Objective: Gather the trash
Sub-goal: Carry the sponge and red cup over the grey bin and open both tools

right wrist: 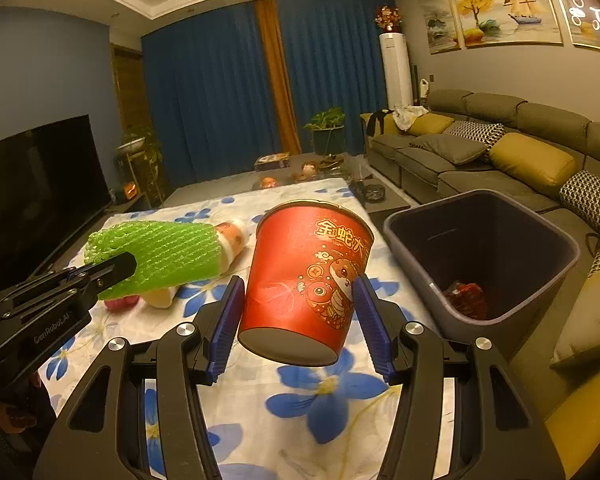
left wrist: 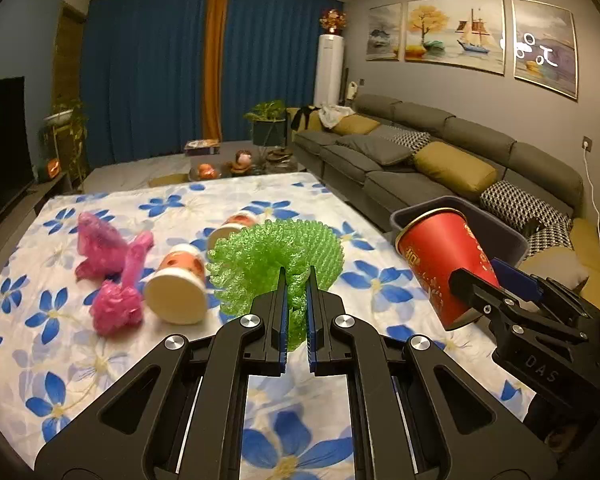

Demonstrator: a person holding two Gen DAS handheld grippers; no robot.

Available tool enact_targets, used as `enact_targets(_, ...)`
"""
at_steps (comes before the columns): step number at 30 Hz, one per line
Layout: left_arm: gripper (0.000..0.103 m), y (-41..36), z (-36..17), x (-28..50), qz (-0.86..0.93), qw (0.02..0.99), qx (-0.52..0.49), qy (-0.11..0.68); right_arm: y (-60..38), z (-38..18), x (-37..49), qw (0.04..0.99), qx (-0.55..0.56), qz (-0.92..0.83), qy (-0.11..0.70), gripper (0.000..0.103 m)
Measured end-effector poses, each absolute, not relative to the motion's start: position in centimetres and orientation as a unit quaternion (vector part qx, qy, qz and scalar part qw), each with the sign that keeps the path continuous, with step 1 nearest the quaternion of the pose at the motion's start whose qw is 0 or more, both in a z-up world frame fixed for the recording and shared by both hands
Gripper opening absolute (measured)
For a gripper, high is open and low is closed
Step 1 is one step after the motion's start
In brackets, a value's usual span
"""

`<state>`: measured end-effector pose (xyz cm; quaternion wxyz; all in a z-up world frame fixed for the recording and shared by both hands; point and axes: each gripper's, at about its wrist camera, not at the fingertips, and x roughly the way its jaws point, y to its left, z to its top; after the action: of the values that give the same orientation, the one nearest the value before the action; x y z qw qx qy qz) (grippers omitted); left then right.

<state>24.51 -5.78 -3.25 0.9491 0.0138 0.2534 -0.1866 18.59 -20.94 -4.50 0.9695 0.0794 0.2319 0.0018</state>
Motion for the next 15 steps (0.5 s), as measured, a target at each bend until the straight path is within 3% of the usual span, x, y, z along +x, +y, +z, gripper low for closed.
enact_targets(15, 0.006, -16.0, -0.7, 26.2, -0.262, 0.939, 0.035, 0.219, -29.8, -2.4, 19.0, 0.973, 0.095, -0.091, 0.191, 0.055)
